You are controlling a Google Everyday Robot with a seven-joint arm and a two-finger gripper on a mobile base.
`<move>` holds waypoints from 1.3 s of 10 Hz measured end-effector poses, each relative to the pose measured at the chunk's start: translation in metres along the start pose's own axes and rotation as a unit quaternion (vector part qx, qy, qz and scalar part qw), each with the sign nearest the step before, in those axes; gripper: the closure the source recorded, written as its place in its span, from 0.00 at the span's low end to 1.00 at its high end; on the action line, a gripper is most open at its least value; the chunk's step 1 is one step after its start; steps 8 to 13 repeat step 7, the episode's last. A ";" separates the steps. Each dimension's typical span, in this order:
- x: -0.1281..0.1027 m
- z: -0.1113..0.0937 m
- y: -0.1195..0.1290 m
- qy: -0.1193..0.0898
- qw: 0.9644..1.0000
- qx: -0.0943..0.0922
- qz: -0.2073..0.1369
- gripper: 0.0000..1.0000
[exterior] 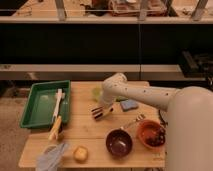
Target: Wipe table surface with eraser
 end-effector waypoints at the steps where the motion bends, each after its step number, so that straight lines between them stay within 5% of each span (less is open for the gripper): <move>1: -0.022 0.008 -0.010 -0.011 1.000 0.002 -0.012 1.00; 5: -0.083 0.015 -0.021 -0.076 0.996 0.004 -0.055 1.00; 13: -0.085 0.014 -0.021 -0.080 0.995 0.004 -0.058 1.00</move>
